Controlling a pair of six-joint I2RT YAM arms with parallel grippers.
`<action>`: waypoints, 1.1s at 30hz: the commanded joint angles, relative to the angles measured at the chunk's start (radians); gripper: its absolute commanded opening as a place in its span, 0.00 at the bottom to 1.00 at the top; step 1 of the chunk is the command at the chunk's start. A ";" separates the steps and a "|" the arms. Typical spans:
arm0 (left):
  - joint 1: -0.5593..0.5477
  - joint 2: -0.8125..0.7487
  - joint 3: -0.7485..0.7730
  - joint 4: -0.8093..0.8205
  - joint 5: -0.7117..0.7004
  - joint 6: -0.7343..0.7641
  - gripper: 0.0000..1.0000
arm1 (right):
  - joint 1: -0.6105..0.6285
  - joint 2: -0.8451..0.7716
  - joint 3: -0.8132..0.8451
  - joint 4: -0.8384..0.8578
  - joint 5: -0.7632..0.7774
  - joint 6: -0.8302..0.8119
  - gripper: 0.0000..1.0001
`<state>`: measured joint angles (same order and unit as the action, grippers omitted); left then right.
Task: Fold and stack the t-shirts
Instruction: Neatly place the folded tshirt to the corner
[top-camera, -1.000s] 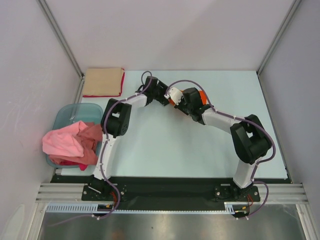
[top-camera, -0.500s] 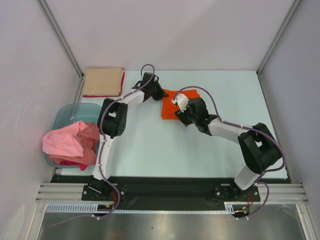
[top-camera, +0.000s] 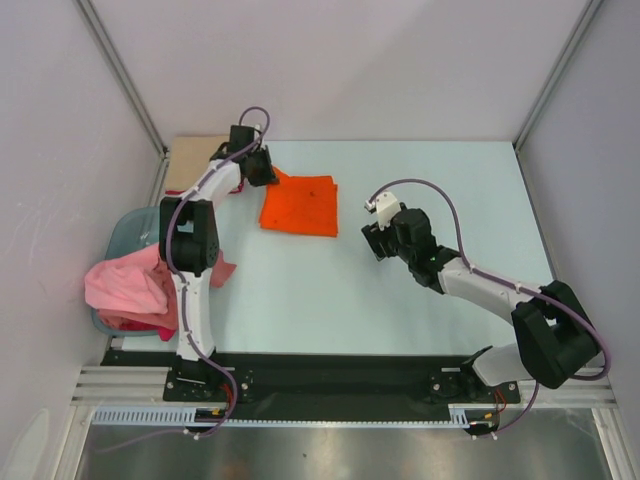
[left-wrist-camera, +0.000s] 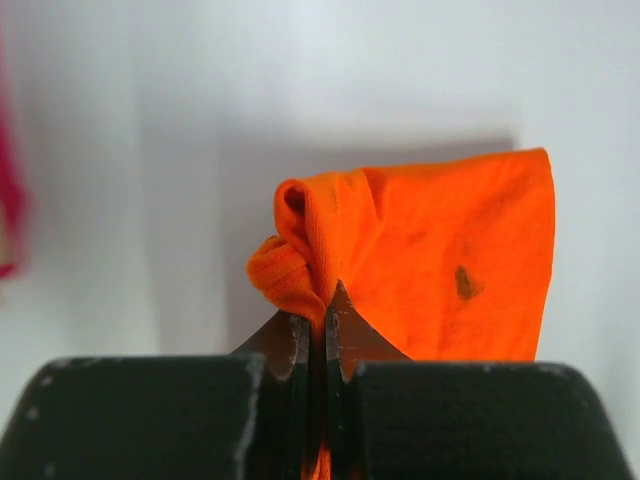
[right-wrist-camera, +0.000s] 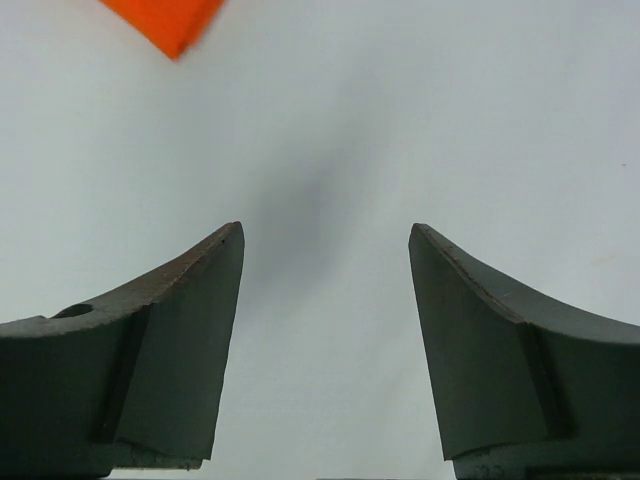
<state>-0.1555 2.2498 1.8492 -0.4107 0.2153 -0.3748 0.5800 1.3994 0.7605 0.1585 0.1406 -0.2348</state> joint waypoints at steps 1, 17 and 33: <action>0.033 0.008 0.181 -0.163 -0.089 0.221 0.00 | 0.027 -0.027 -0.036 0.068 -0.019 0.042 0.71; 0.065 -0.122 0.251 -0.200 -0.505 0.517 0.00 | 0.029 0.000 -0.104 0.181 -0.084 0.042 0.71; 0.080 -0.203 0.212 -0.002 -0.510 0.665 0.00 | 0.027 -0.008 -0.115 0.171 -0.085 0.035 0.71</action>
<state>-0.0853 2.0987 2.0056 -0.4706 -0.2882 0.2333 0.6067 1.3972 0.6483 0.2886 0.0620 -0.2092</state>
